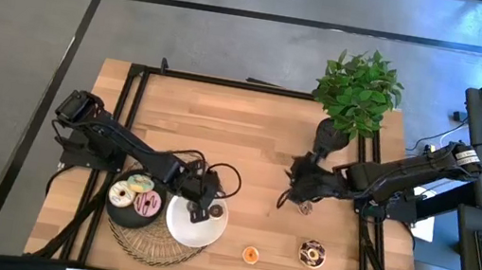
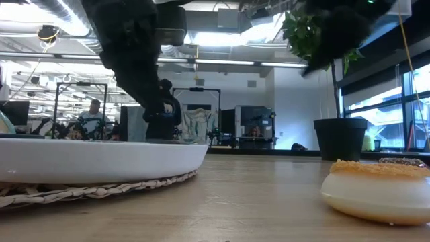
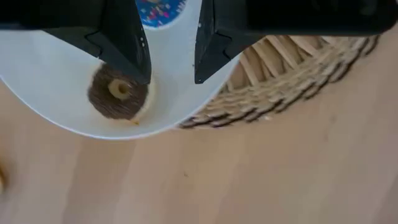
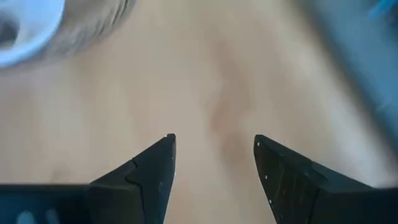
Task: Pick & Place donuts
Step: Put the small brown donut on the white plate
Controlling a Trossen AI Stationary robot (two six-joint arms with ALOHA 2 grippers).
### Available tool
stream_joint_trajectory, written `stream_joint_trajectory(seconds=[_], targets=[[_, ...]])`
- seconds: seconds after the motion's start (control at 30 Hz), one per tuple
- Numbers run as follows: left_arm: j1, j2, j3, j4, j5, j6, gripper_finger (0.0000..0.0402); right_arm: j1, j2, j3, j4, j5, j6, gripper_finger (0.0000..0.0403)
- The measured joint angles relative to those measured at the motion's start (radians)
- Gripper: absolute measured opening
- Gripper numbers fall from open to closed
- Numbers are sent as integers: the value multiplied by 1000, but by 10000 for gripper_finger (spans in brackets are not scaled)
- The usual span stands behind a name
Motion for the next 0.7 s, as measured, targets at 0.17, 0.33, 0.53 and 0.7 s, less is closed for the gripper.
stream_joint_trajectory(seconds=[0.17, 0.33, 0.53, 0.7], targets=[[2, 0, 0, -1, -40, 0, 121, 3, 0, 0, -231, -109, 261, 218], [4, 0, 0, 18, -40, 0, 125, 8, 0, 0, -389, -135, 489, 218], [4, 0, 0, 56, -41, 24, 123, 16, 0, -60, -336, -241, 584, 218], [3, 0, 0, 73, -41, 83, 126, 16, 0, -202, -164, -409, 596, 218]])
